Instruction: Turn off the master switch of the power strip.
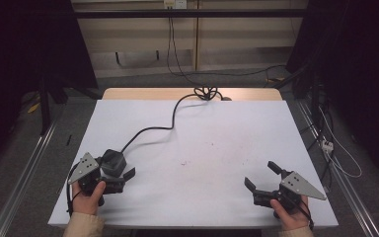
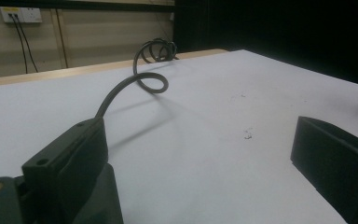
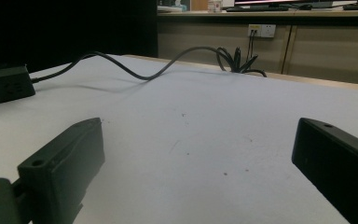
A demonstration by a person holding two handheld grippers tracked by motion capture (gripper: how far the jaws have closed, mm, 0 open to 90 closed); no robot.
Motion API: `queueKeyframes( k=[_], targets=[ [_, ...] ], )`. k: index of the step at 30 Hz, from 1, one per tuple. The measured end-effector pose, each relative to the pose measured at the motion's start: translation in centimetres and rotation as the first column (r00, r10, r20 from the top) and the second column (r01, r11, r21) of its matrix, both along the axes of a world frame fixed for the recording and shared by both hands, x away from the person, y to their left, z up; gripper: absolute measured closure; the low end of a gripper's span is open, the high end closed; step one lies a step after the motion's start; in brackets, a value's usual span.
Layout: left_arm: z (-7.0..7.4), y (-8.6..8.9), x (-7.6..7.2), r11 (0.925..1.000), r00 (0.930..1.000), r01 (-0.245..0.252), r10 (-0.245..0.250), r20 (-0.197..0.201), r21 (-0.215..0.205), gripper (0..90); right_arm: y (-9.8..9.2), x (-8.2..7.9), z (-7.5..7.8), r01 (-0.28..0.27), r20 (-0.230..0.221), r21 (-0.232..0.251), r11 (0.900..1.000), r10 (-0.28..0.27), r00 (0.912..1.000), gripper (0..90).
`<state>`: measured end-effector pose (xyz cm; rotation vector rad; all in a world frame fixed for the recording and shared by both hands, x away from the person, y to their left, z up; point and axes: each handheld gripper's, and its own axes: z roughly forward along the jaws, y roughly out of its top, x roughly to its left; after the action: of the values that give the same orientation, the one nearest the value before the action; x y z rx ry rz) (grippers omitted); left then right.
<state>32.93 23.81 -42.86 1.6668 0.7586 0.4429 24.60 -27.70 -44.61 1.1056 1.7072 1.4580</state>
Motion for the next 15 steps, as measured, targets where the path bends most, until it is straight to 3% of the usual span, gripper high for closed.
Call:
queueKeyframes(
  k=[8,15],
  targets=[
    [0.27,0.52,-0.15,0.9998,0.9999,-0.016,0.016,0.004,-0.013,3.9,0.27,0.13,0.00,-0.012,0.002,-0.003,1.000,0.012,0.9999,1.7],
    [0.53,0.95,-0.05,0.9998,0.9998,-0.020,0.020,0.008,0.004,4.5,0.08,0.11,0.12,0.000,0.004,-0.005,1.000,0.001,1.0000,1.8]
  ],
)
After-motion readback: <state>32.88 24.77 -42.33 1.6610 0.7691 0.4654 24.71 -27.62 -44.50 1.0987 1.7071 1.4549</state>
